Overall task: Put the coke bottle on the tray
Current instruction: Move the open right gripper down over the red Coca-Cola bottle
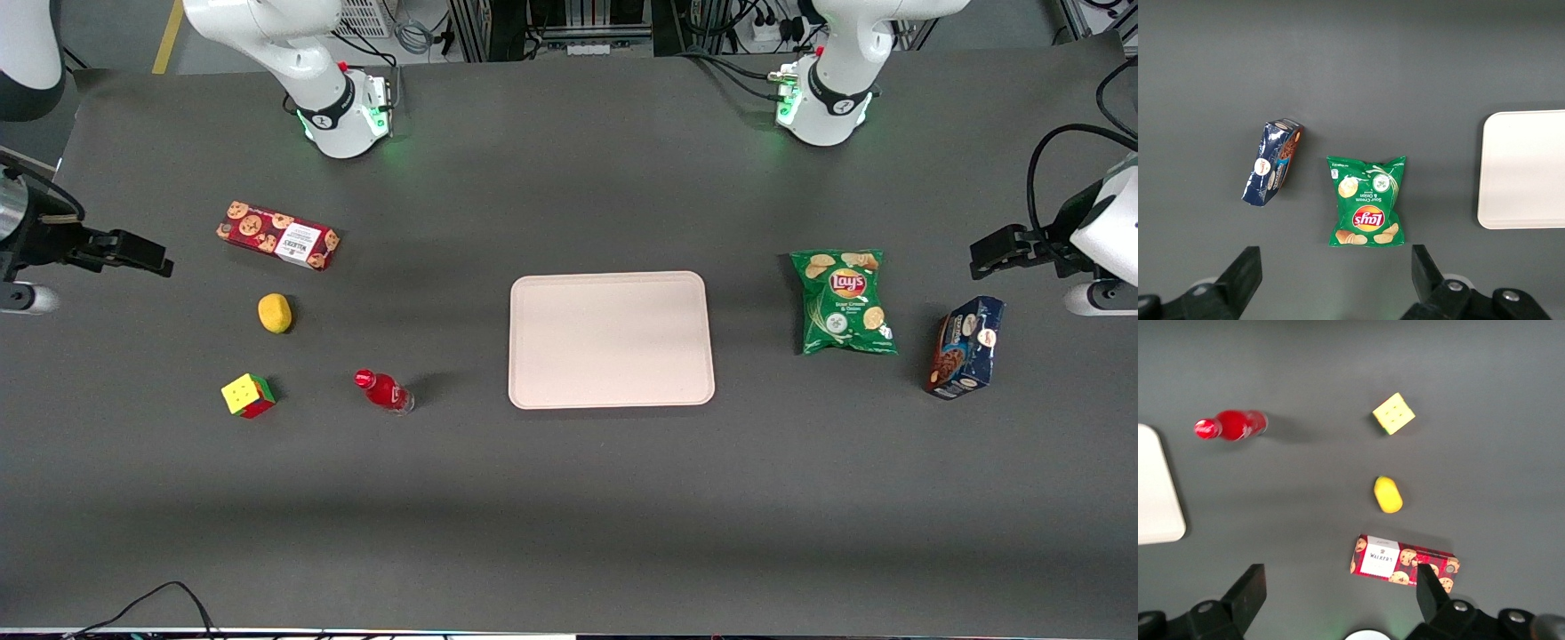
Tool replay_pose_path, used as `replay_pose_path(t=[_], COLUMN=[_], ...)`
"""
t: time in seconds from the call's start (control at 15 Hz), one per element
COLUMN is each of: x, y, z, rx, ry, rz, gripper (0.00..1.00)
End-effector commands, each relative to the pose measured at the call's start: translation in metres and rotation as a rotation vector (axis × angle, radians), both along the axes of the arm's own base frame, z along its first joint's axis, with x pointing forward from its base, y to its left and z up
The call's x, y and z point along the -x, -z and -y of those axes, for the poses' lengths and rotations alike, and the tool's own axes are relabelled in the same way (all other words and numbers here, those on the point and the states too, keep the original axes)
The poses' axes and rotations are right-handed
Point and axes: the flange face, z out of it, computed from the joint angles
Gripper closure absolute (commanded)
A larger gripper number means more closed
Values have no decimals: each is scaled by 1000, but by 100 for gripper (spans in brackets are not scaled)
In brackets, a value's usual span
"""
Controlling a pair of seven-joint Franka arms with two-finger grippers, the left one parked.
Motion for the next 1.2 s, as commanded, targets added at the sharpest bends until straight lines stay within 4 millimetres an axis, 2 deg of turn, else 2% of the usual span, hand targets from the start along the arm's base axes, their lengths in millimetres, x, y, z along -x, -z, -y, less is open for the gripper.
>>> replay_pose_path(t=[0.0,0.2,0.27,0.47,0.6,0.87,1.13], x=[3,10,11,2,-15,-34,-48], y=[-12,-9,-6,20,62,126,168], z=[-56,-119,-133,-148,-158,-171,-183], rx=[-11,-9,-9,-54,-55,-52,-51], ry=[-112,-220,-244,-255,-258,-268,-290], rz=[-5,-10,-15,-51,-38,37,55], gripper=[0,0,0,0,0,0,0])
